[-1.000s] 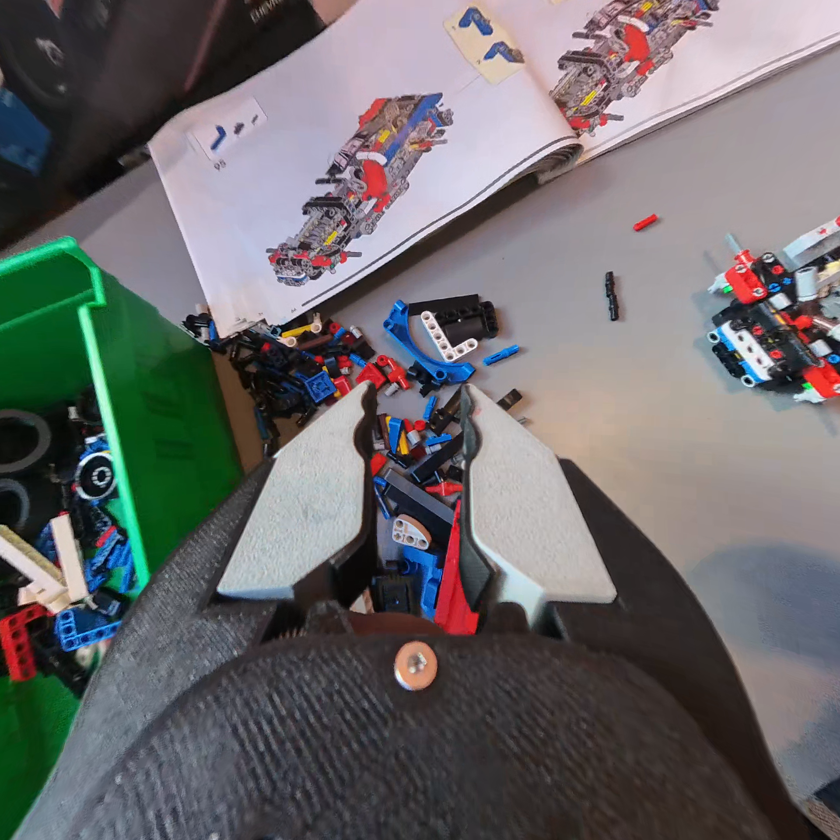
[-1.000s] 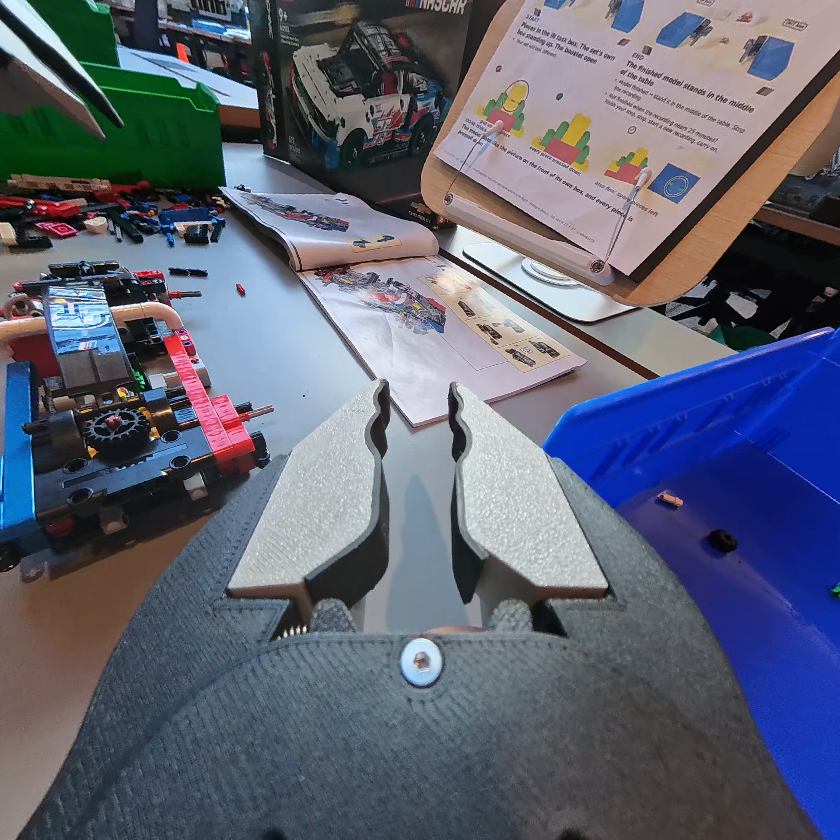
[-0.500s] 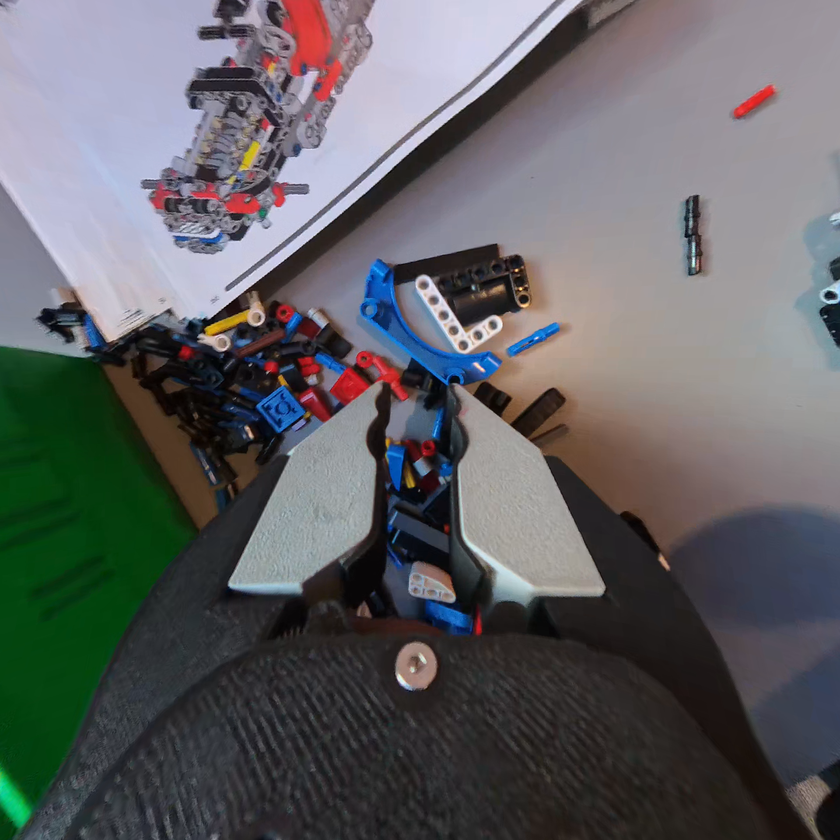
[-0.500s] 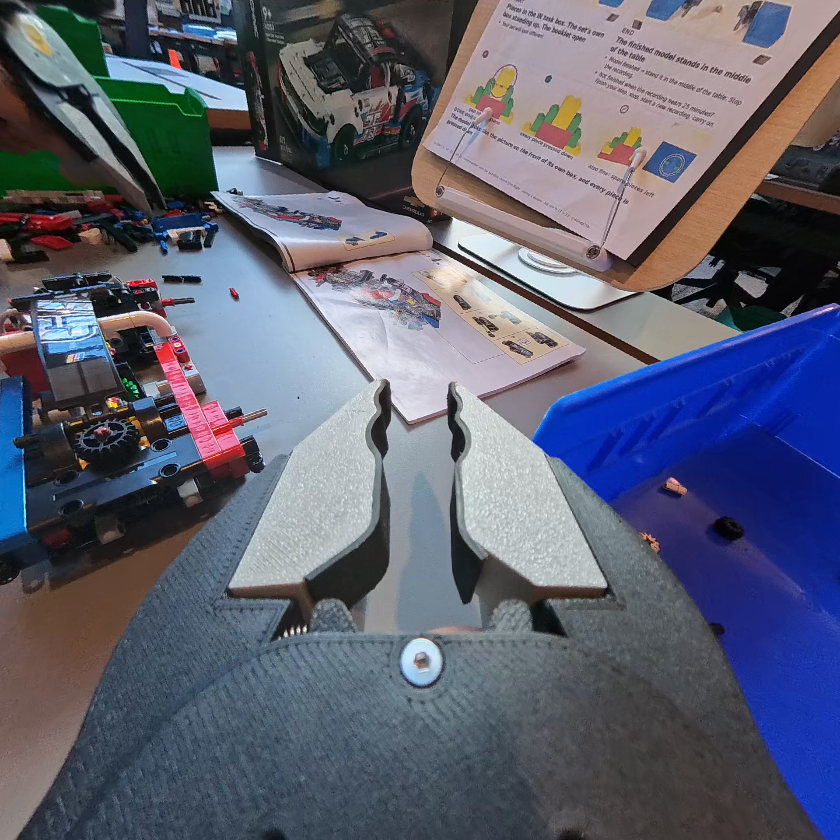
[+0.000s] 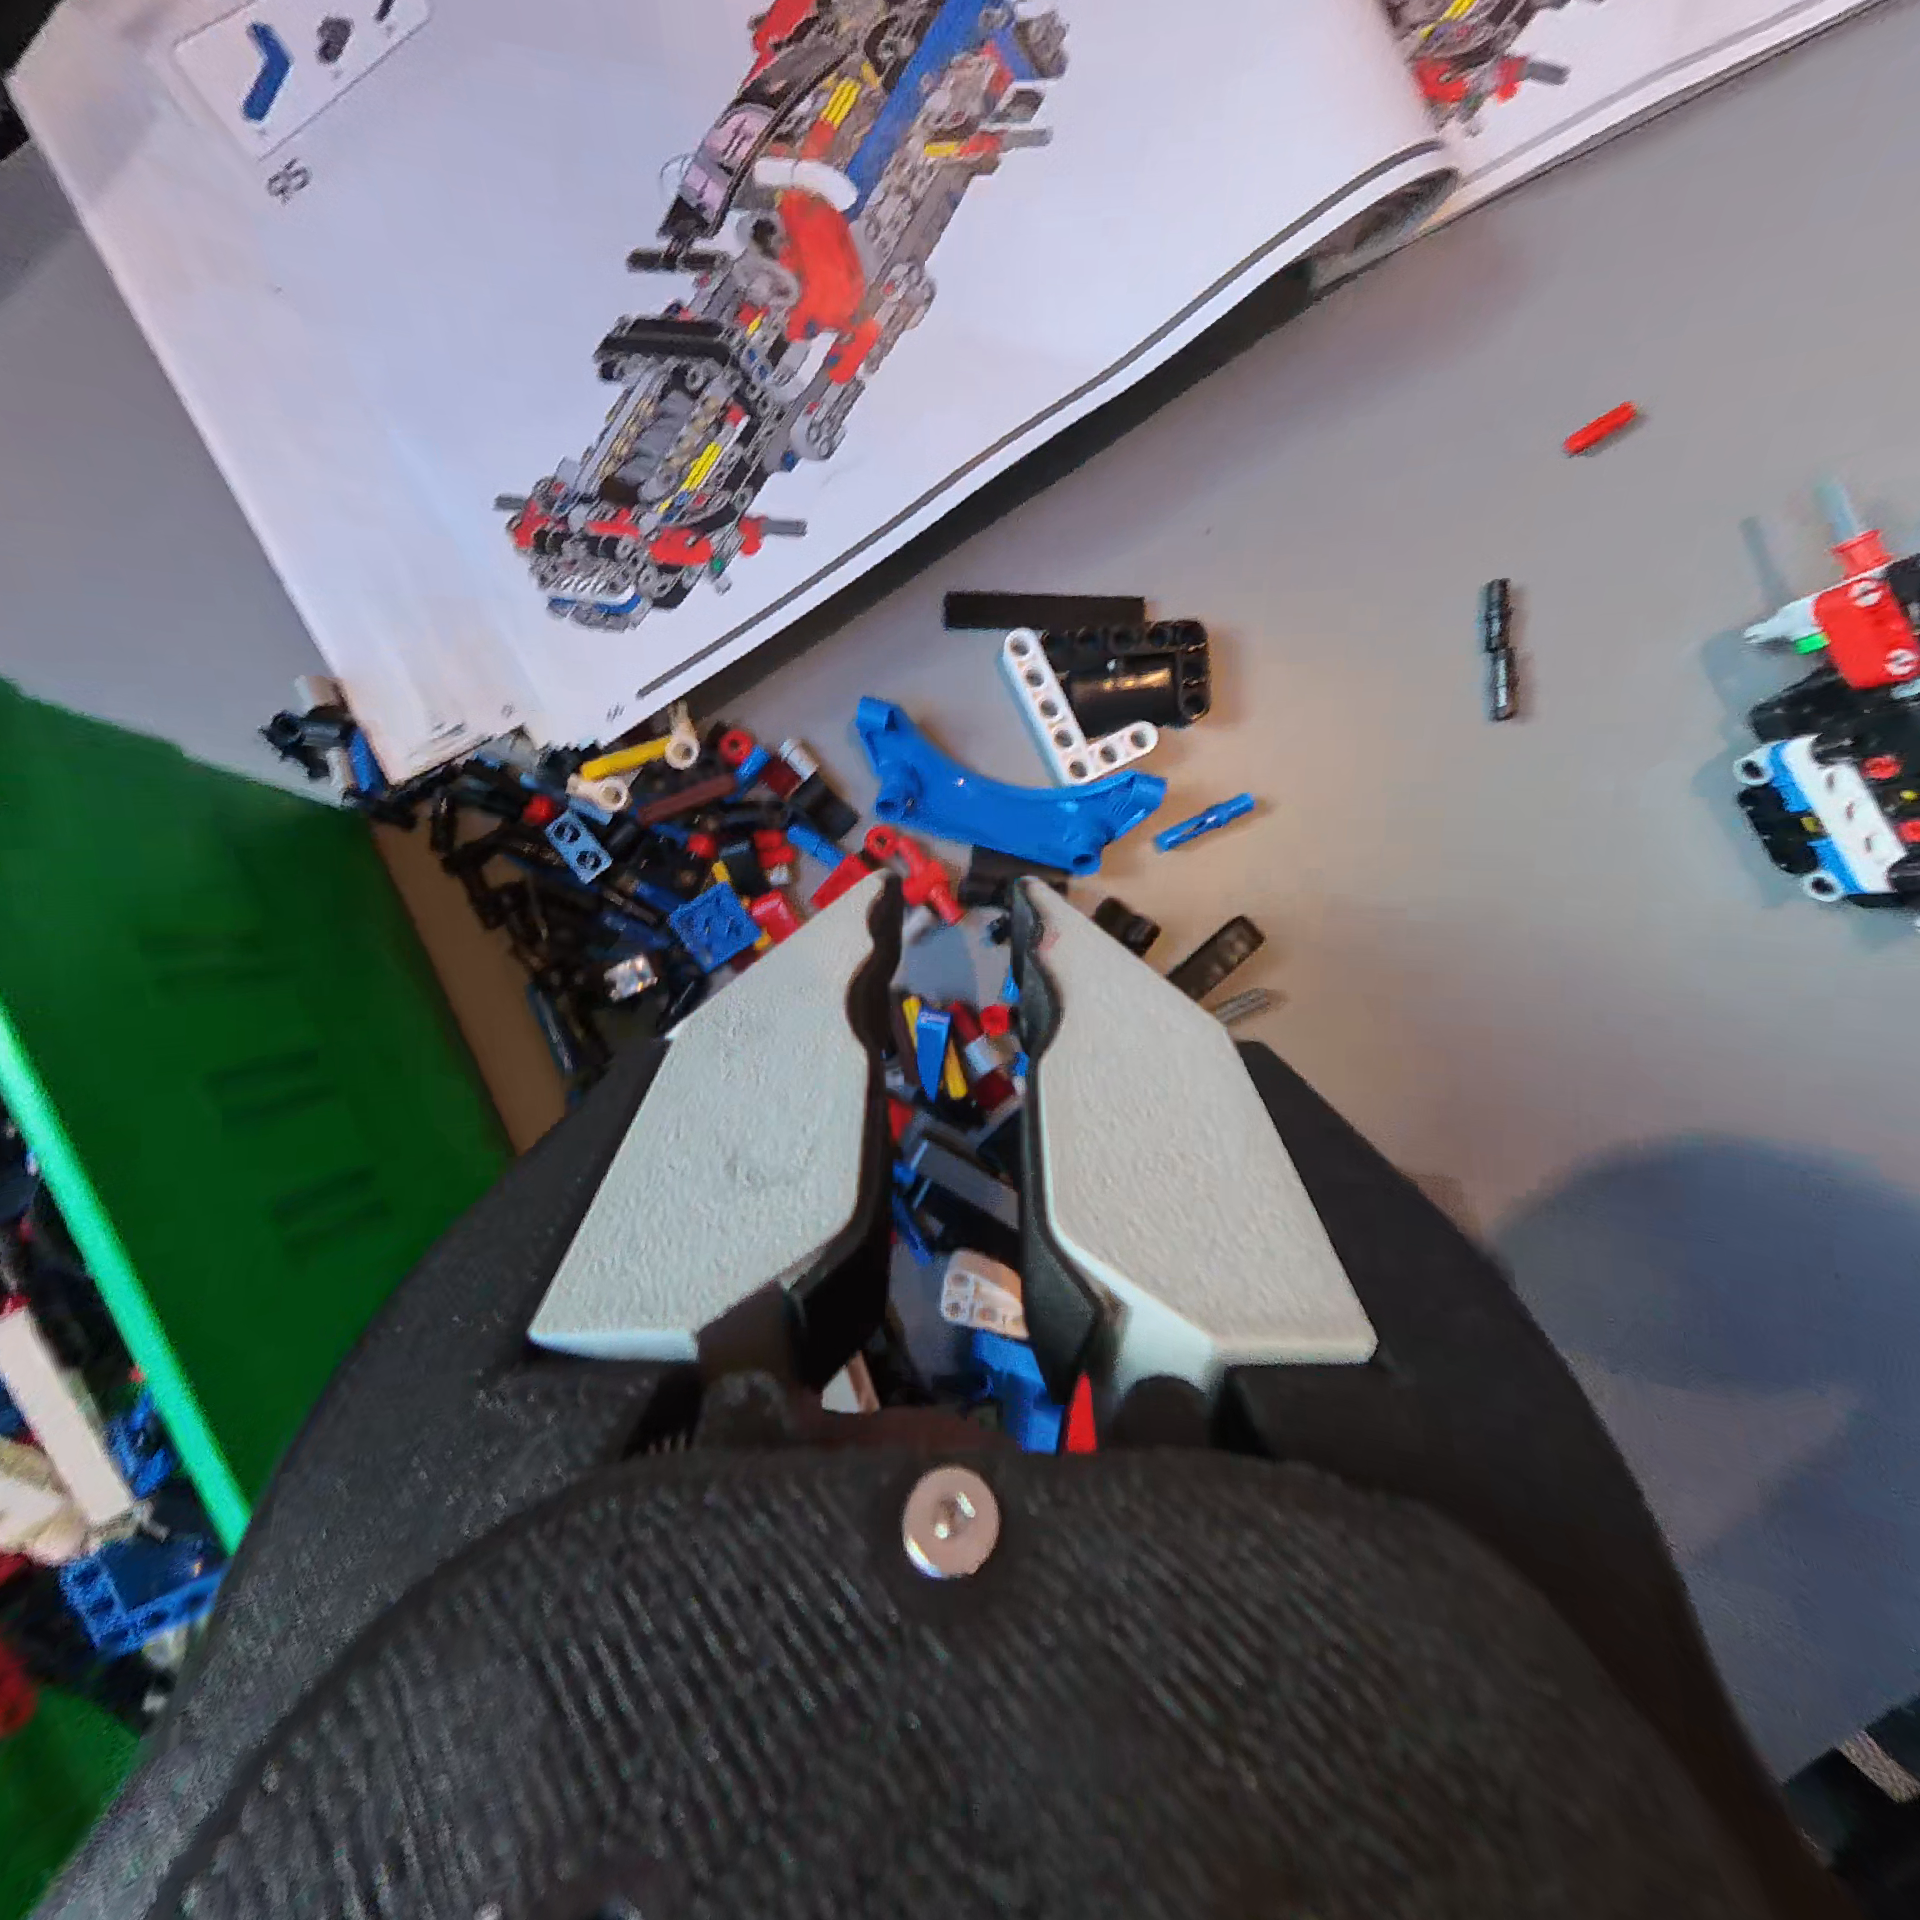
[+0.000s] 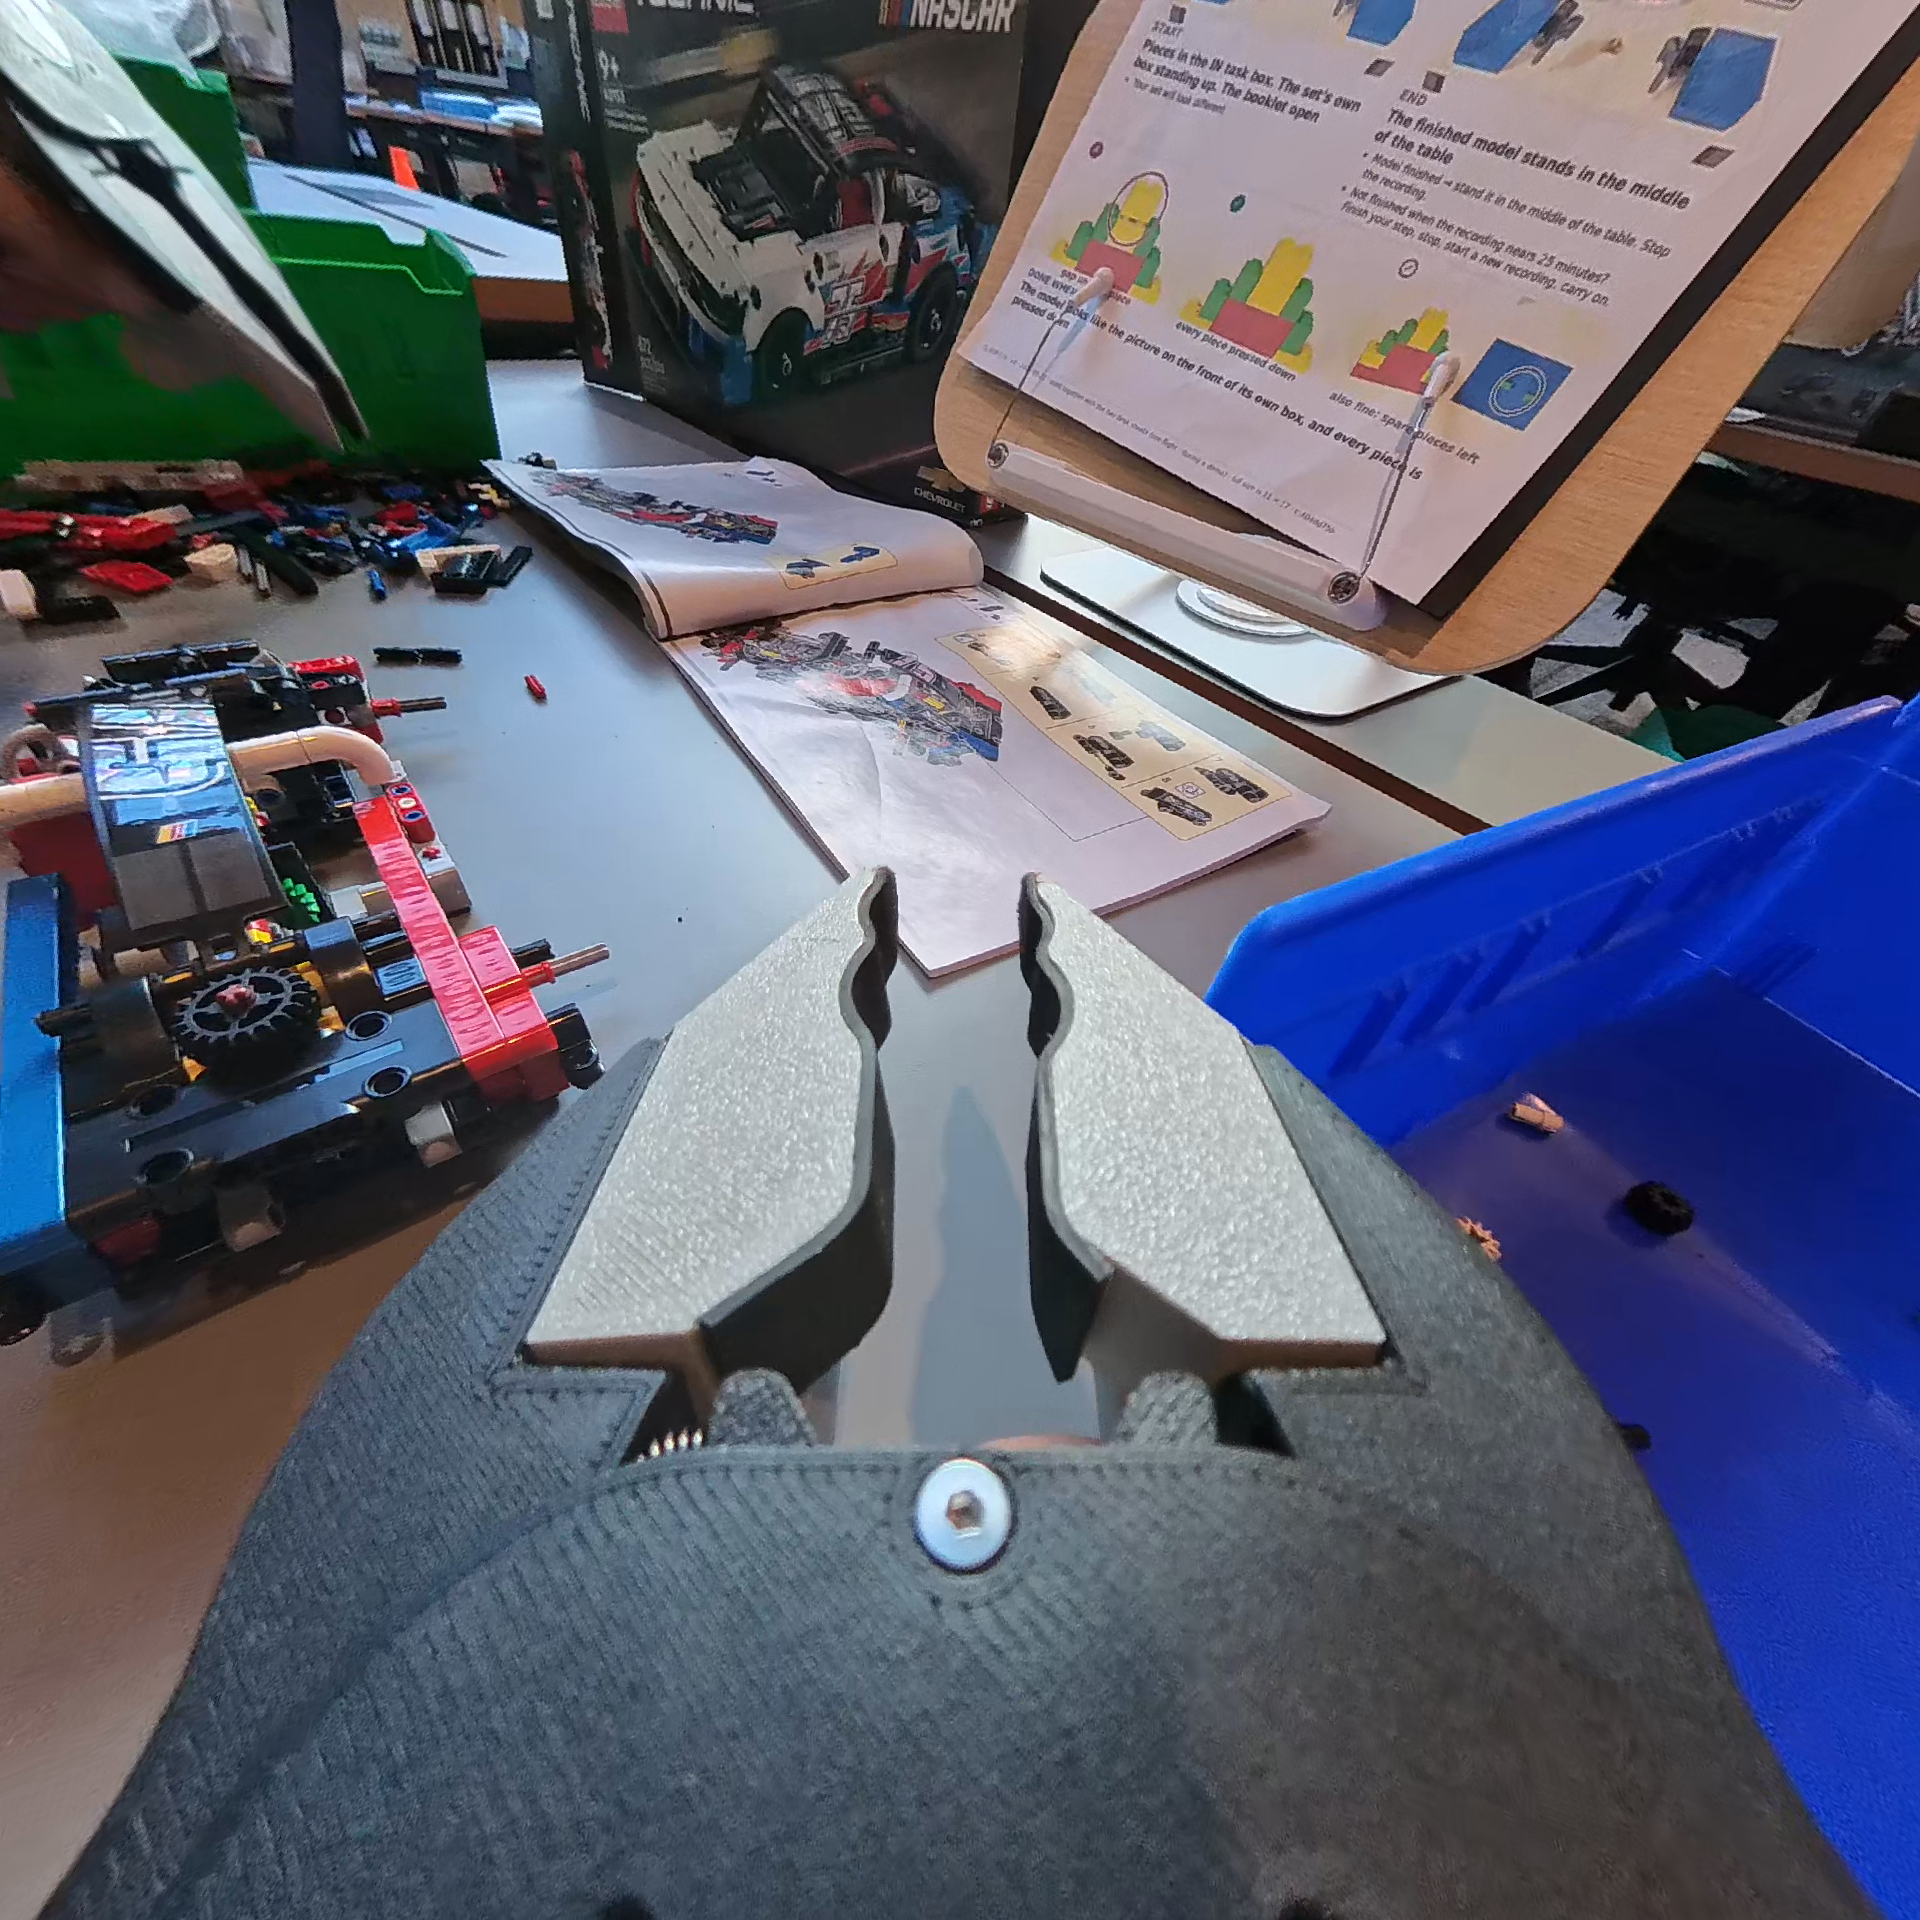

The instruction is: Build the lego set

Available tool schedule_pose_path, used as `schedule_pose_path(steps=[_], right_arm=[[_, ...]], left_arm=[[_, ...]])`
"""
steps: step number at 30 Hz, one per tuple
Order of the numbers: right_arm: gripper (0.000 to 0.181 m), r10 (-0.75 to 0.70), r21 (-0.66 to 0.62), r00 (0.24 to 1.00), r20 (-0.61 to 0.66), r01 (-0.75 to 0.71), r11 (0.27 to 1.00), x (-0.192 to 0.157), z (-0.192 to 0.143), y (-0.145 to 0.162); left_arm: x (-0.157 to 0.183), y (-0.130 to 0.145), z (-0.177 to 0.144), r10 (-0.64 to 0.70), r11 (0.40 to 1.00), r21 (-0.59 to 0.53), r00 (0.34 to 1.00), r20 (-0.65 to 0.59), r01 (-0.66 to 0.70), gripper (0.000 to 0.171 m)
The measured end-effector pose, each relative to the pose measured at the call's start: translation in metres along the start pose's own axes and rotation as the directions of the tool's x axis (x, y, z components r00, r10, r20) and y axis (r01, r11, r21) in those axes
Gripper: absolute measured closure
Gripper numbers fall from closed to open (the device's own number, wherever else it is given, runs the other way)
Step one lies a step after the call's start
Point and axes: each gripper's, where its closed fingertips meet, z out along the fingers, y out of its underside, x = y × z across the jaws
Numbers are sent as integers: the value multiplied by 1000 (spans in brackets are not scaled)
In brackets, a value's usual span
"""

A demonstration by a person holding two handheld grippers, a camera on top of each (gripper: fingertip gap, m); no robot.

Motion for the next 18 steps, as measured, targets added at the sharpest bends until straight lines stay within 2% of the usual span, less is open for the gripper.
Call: schedule_pose_path(steps=[4, 7, 9, 11, 13, 18], right_arm=[[162, 5, 11, 1000, 7, -5, 1000, 0, -1, -1], [163, 8, 14, 1000, 10, -9, 1000, 0, -1, -2], [163, 8, 14, 1000, 12, -8, 1000, -1, -2, -2], [164, 4, 18, 1000, 12, -4, 1000, -1, -2, -2], [164, 2, 22, 1000, 13, -2, 1000, -1, -3, -3], [166, 11, 29, 1000, 17, -12, 999, -1, -3, -4]], left_arm=[[9, 5, -12, -78, 992, 98, 997, 14, 76, 153], [-1, 7, -19, -123, 984, 143, 988, 89, 109, 153], [-4, 5, -26, -164, 974, 169, 983, 80, 149, 154], [-3, 1, -38, -164, 968, 205, 983, 78, 145, 157], [-10, -3, -53, -158, 965, 234, 977, 142, 122, 158], [-15, -3, -75, -157, 964, 243, 971, 178, 111, 152]])
